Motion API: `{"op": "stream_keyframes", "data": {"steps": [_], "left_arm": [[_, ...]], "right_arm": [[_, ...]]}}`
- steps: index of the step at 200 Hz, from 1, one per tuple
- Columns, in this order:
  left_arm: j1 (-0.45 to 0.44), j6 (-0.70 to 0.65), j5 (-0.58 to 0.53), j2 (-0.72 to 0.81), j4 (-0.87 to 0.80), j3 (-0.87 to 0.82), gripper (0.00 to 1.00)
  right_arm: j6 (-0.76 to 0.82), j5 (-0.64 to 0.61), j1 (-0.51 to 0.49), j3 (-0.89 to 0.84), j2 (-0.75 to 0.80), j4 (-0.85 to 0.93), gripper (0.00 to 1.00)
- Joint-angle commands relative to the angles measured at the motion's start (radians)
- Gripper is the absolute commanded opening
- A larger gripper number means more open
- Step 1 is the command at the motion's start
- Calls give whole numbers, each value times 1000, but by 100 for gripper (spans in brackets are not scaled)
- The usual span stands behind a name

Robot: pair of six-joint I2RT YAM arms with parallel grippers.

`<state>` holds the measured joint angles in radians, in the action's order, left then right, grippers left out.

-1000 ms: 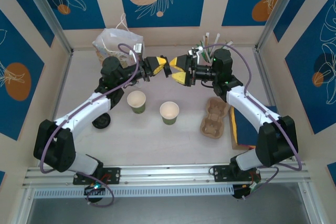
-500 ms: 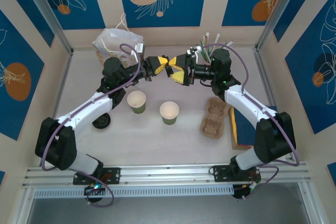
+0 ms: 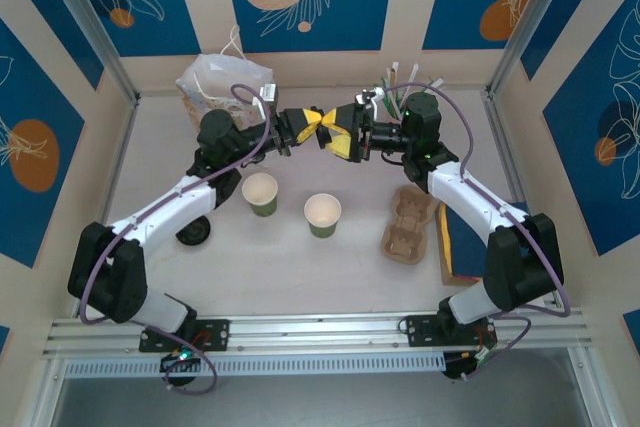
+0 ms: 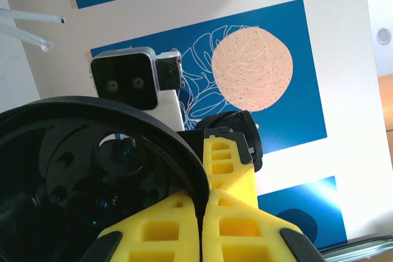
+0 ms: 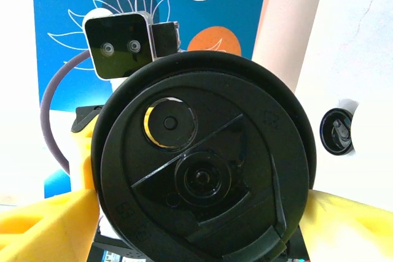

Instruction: Pack the takeout coffee

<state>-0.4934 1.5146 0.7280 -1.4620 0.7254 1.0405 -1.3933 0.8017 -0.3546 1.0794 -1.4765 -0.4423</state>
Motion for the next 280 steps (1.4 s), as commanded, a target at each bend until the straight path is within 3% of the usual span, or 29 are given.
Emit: {"op": "stream_keyframes", "data": {"steps": [1, 48, 66, 149, 234, 259, 280], "left_arm": [[-15, 12, 1, 2, 56, -16, 6], [-17, 10, -1, 10, 55, -26, 6], [-17, 9, -2, 12, 54, -27, 6], [-24, 8, 0, 11, 53, -27, 6], [-26, 4, -3, 19, 58, -40, 7], [-25, -2, -7, 23, 52, -43, 13], [-22, -30, -9, 35, 7, -41, 26]], "right_arm": [[-4, 16, 6, 2, -4, -14, 85], [-4, 11, 15, -1, 6, -14, 82], [-6, 14, 16, -3, 6, -19, 76], [26, 15, 2, 6, 9, 33, 81], [47, 8, 0, 8, 17, 73, 73], [62, -3, 7, 5, 31, 97, 73], [99, -14, 14, 6, 48, 149, 73]]}}
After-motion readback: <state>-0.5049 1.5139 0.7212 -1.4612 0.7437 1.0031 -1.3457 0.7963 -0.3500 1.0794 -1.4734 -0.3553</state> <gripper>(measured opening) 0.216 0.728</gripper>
